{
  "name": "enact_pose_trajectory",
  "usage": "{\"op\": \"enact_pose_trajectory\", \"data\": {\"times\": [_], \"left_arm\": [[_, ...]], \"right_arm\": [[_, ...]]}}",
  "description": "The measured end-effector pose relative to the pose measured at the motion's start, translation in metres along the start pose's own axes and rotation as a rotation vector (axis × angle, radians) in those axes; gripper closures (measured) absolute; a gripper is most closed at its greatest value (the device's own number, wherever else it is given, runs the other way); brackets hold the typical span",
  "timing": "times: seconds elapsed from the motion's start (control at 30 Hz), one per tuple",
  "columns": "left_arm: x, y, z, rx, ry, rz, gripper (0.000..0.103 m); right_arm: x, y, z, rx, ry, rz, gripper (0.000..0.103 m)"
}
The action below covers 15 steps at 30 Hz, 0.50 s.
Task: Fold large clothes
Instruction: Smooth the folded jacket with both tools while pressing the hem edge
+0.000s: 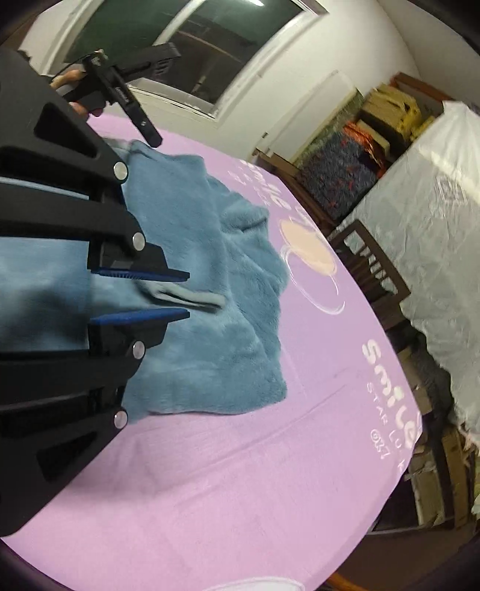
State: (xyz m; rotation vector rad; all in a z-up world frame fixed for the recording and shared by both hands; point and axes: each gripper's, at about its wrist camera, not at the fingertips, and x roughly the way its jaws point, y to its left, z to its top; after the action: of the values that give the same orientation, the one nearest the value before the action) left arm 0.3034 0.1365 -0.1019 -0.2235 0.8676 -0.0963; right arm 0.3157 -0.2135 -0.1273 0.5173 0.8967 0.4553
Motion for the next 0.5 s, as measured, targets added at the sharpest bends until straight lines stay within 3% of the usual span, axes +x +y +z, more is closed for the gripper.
{"op": "enact_pose_trajectory", "data": {"times": [0.17,0.33,0.5], "left_arm": [[0.01,-0.004,-0.008,0.038,0.014,0.05,0.026],[0.019,-0.004,-0.012,0.073,0.011,0.081,0.022],[-0.001,0.009,-0.009,-0.001,0.0,0.016,0.023]], "right_arm": [[0.007,-0.02,-0.016,0.034,0.041,-0.059,0.09],[0.017,-0.037,-0.017,0.073,0.069,-0.037,0.094],[0.008,-0.034,-0.018,0.072,0.053,-0.009,0.091]]}}
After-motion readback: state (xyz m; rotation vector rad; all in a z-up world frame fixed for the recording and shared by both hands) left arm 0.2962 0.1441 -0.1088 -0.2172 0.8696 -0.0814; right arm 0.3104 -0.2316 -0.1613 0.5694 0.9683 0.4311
